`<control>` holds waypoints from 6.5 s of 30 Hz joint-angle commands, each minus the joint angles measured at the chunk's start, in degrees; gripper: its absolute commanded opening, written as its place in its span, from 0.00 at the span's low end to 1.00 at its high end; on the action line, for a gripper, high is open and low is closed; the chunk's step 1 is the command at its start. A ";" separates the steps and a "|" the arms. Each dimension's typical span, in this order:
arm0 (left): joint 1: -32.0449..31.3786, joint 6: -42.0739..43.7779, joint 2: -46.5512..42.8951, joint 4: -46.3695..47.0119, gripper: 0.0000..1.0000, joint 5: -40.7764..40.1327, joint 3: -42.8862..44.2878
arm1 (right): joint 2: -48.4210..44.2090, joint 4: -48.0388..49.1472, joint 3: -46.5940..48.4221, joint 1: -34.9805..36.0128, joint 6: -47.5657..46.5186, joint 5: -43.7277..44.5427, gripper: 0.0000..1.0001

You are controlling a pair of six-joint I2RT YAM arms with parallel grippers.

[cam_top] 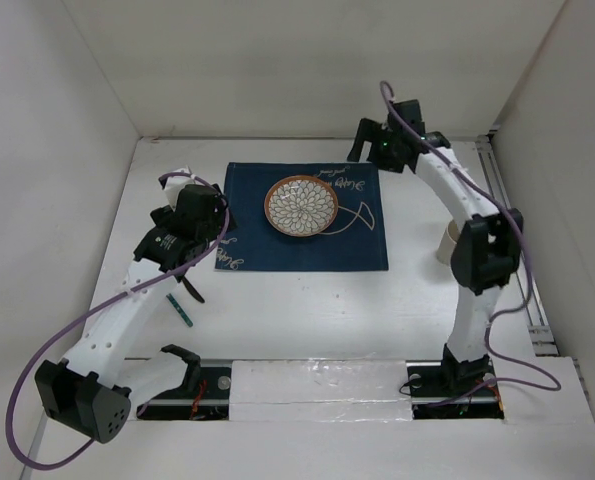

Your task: Set the dinner table for one person

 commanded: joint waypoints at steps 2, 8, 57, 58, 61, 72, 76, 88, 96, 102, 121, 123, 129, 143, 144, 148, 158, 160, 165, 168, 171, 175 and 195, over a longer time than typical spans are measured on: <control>0.04 -0.46 0.84 -1.72 0.99 -2.24 0.46 | -16.58 -9.61 -3.21 0.20 1.07 25.88 1.00; 0.04 -0.46 0.31 -1.72 0.99 -3.38 0.98 | -35.80 -16.31 -17.24 -4.53 5.66 35.25 1.00; 0.04 1.38 -0.92 0.48 0.99 -0.74 0.46 | -7.13 -18.84 6.14 -5.70 -6.55 21.72 0.00; 0.04 1.38 -0.92 0.48 0.99 -0.75 0.46 | -4.58 -20.08 9.75 -4.99 -6.56 21.72 0.00; 0.04 1.38 -0.40 0.48 0.99 -1.27 -0.07 | 4.21 -23.78 22.24 -2.18 -7.62 22.94 0.00; 0.04 0.85 0.75 -0.05 0.99 -2.33 -0.07 | 17.49 -23.26 36.41 -0.41 -8.14 23.21 0.00; 0.04 0.85 1.28 -0.05 0.99 -2.33 -0.07 | 17.50 -19.48 33.87 -0.41 -8.14 22.60 0.00; 0.04 0.85 1.80 -0.05 0.99 -2.33 -0.07 | 22.33 -16.05 35.62 -2.61 -8.14 18.29 0.01; 0.04 0.85 2.85 -0.05 0.99 -2.33 -0.07 | 23.40 -13.33 35.62 -3.14 -8.14 15.30 0.44; 0.04 0.85 2.86 -0.05 0.99 -2.33 -0.07 | 21.02 -12.18 39.38 -3.14 -8.14 13.45 0.75; 0.04 -9.42 3.91 -7.16 0.99 -13.39 1.86 | -25.10 2.75 -1.17 10.83 -9.47 30.68 1.00; 0.04 -12.23 3.30 -8.66 0.99 -14.18 2.39 | -31.50 3.37 -10.37 13.03 -5.88 27.79 1.00; 2.05 -19.62 2.16 -11.84 0.99 -11.75 1.27 | -41.11 9.26 -27.29 23.63 -1.47 22.15 1.00; 14.54 -14.43 21.92 -2.52 0.99 12.26 -6.74 | -39.37 14.35 -40.05 41.16 0.65 21.55 1.00; 14.54 -14.96 22.54 -1.82 0.99 12.26 -7.97 | -38.67 14.36 -40.05 41.16 -0.22 21.02 1.00; 15.07 -19.00 23.69 -0.49 0.99 13.93 -10.78 | -38.13 14.36 -40.58 40.20 -2.68 19.53 1.00; 16.21 -24.02 21.31 -2.95 0.99 8.83 -13.25 | -40.59 18.84 -45.49 35.36 -2.69 11.26 1.00; 16.21 -24.02 21.84 -2.34 0.99 7.70 -13.25 | -41.12 20.07 -46.12 35.36 -2.69 11.26 1.00; 19.99 -22.35 21.84 -0.67 0.99 7.69 -13.78 | -39.81 20.69 -46.73 34.74 -2.69 8.36 1.00; 20.70 -20.95 21.23 -0.05 0.98 6.47 -13.78 | -39.80 21.22 -46.73 34.74 -2.69 7.65 1.00; 22.01 -19.80 22.63 1.09 0.95 6.46 -13.26 | -39.80 21.22 -46.73 35.27 -2.69 7.65 1.00; 23.16 -19.19 25.01 2.75 0.86 6.28 -13.25 | -39.80 21.74 -46.73 35.27 -2.69 7.65 1.00; 23.16 -16.64 31.59 11.11 0.03 12.35 -17.12 | -38.75 21.74 -46.73 34.74 -2.69 9.85 1.00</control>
